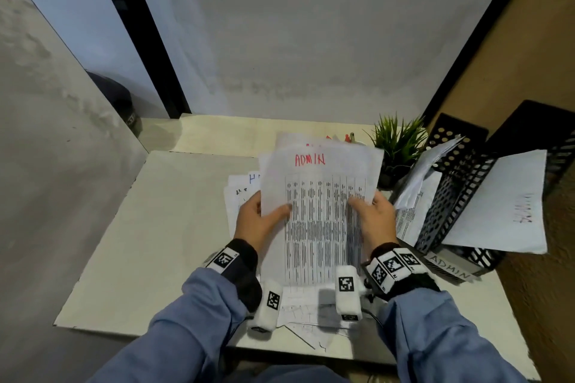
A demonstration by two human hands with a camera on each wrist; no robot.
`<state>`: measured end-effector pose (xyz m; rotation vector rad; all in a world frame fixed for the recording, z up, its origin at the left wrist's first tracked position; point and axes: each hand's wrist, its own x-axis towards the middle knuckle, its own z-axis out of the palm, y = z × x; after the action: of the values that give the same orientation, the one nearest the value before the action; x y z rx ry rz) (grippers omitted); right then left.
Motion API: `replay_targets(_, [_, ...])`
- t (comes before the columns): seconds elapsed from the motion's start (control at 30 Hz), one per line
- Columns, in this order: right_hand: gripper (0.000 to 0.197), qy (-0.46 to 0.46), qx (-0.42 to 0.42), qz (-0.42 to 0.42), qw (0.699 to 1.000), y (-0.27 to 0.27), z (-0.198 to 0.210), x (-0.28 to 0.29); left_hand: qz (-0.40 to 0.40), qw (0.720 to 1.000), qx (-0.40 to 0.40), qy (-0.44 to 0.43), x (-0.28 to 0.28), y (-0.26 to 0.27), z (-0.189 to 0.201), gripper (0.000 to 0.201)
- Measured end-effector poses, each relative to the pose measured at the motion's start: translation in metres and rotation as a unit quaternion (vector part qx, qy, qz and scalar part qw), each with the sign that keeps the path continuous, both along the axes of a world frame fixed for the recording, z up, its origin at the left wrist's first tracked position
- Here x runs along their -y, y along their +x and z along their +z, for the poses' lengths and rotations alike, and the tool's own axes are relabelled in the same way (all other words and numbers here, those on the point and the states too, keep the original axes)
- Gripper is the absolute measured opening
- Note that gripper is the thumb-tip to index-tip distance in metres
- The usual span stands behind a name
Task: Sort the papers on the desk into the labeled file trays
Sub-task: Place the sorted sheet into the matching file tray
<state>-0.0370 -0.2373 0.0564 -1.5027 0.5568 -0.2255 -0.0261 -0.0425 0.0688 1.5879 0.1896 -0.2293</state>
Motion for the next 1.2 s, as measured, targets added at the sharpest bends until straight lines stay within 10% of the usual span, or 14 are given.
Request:
replay_targets(0.13, [0.025,-0.008,0.093,0.011,0.996,-0.011,0.037,-0.007,0.053,0.997,0.061,0.016,-0.002,0.003,0.005,0.029])
replay_targets(0.4, [0.023,-0.033,-0.029,0.065,0.997,-0.031,0.008,-0.017,-0.015,0.992,-0.007,0.128,-0.014,-0.012,-0.041,0.036])
replay_targets(0.6, [0.014,-0.088,0.043,0.041,0.994,-0.028,0.048,0.031,-0.163,0.967,0.109,0.162,0.029,0.001,0.02,0.01])
replay_targets(0.73, [0.021,-0.234,0.096,-0.106,0.962,-0.046,0.08,0.093,-0.197,0.949,0.197,0.149,0.076,0.001,0.076,0.031])
replay_targets(0.87, [0.039,-0.374,-0.043,-0.365,0.851,-0.075,0.088,0.146,-0.232,0.906,0.323,0.142,0.127,-0.011,0.114,0.045])
replay_targets(1.03, [0.051,-0.266,-0.313,-0.26,0.874,-0.088,0.062,0.183,-0.265,0.862,0.391,0.184,0.183,-0.026,0.119,0.034])
replay_targets(1.2, [0.024,-0.276,-0.197,-0.223,0.914,-0.088,0.054,0.185,-0.289,0.831,0.4,0.257,0.22,-0.035,0.115,0.05])
